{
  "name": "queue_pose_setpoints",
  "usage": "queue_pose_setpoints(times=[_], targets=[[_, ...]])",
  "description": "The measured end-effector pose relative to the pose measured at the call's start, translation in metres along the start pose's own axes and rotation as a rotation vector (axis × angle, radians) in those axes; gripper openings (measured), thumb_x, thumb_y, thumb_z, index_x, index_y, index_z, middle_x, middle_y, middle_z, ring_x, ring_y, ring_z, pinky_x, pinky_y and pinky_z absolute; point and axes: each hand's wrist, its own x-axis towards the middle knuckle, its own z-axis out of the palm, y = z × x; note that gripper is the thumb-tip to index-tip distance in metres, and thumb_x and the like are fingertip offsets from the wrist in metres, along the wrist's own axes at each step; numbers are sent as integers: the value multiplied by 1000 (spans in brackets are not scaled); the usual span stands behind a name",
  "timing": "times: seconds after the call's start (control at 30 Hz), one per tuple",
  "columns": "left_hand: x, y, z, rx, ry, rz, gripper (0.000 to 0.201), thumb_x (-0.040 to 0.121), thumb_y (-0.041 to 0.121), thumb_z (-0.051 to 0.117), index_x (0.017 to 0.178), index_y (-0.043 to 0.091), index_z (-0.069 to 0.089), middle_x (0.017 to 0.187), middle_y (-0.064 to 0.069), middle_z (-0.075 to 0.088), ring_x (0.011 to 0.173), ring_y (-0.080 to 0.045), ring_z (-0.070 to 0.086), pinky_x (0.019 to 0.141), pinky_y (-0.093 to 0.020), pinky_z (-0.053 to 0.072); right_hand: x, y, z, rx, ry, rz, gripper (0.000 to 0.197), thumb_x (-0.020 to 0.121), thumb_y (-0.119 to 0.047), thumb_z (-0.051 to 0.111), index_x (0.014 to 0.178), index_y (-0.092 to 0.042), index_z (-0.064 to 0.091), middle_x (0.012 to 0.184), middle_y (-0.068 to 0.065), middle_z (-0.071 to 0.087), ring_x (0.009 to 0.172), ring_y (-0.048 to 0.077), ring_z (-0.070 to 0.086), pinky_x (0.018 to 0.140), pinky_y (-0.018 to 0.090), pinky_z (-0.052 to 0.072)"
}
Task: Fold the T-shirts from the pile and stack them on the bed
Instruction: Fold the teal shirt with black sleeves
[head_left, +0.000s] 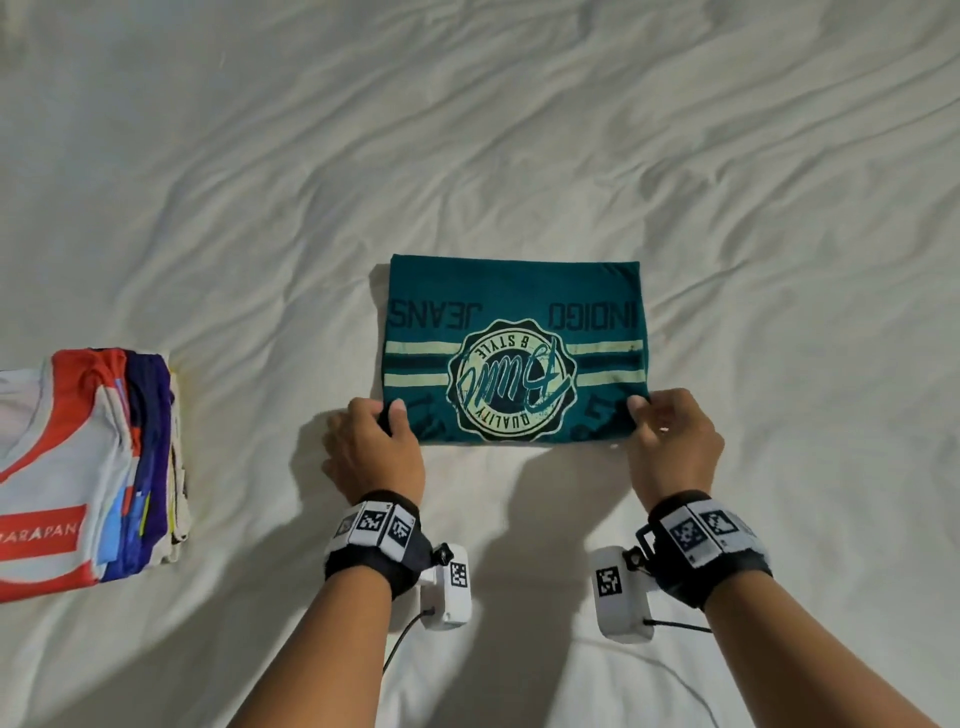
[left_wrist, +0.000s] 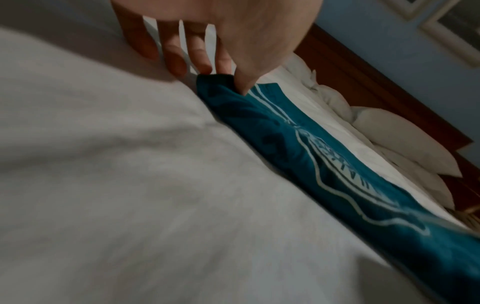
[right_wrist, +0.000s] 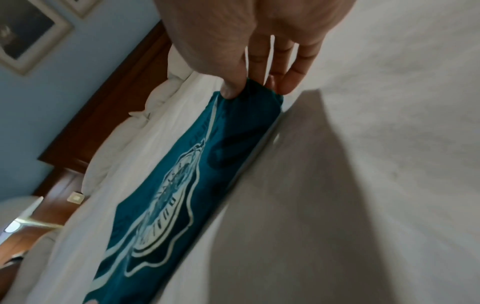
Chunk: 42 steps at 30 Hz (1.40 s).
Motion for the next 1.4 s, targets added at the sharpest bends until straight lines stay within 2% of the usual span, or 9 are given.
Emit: queue_pose_setpoints(times=[0.13, 0.3, 0.47, 0.63, 0.83, 1.17, 1.23, 1.3, 1.4], targets=[[6, -8, -4, -125, 56, 90, 12, 94, 20, 68, 84, 16, 63, 91, -8, 64, 95, -38, 58, 84, -53, 48, 0, 0, -1, 62, 7, 53, 6, 97, -18, 65, 94, -13, 63, 85, 4, 66, 75, 17, 61, 63, 7, 41], [15, -2, -14, -120, -56, -5, 11, 95, 21, 66, 86, 17, 63, 77, 7, 59, 91, -36, 62, 90, -49, 50, 11, -2, 5, -129, -40, 212, 11, 94, -24, 64, 104, -21, 60, 97, 0, 65, 109, 35, 60, 102, 50, 42], [-1, 31, -7, 254, -36, 378, 43, 91, 26, 65, 131, 17, 52, 134, -17, 48, 121, -39, 46, 97, -56, 44, -10, -32, 23, -328, 122, -146, 53, 93, -13, 57, 143, -12, 40, 153, 15, 35, 143, 34, 27, 118, 48, 20], [-4, 41, 34, 417, -200, 703, 66, 102, 49, 32, 162, 25, 17, 169, -19, 5, 155, -39, 9, 122, -63, 15, -25, -25, 80, -667, -212, -611, 64, 106, -48, 21, 161, -15, 16, 170, 10, -2, 156, 26, -9, 126, 47, -5], [18, 10, 41, 445, -219, 675, 68, 101, 63, 18, 162, 38, 0, 171, -10, -7, 157, -30, -5, 123, -61, 3, 7, 15, 79, -824, -244, -591, 72, 100, -69, 11, 162, -34, 1, 170, 6, -5, 157, 28, -7, 126, 49, -5], [19, 25, 35, 509, -265, 583, 62, 103, 52, 20, 162, 37, 9, 171, -12, 1, 157, -33, 0, 120, -69, -2, 32, 26, 52, -757, -335, -522, 67, 102, -57, 5, 162, -31, -5, 168, -4, -19, 154, 15, -20, 125, 44, -11], [9, 45, 27, 529, -232, 538, 58, 101, 47, 33, 157, 30, 32, 166, -19, 21, 155, -39, 10, 117, -72, 3, 35, 24, 38, -660, -309, -486, 70, 101, -57, 13, 163, -24, 2, 170, -1, -9, 156, 15, -12, 124, 40, -16], [-5, 75, 22, 471, -179, 619, 41, 99, 43, 46, 131, 22, 59, 146, -19, 48, 141, -41, 35, 110, -66, 26, 33, 22, 18, -512, -169, -368, 69, 99, -56, 28, 156, -17, 27, 164, 9, 24, 152, 25, 16, 126, 44, 3], [-28, 129, 27, 365, -324, 765, 30, 101, 44, 45, 98, 21, 64, 106, -5, 60, 104, -31, 55, 88, -46, 43, 23, 23, -5, -444, -194, -195, 57, 97, -63, 37, 135, -22, 51, 134, 4, 51, 124, 25, 42, 106, 44, 28]])
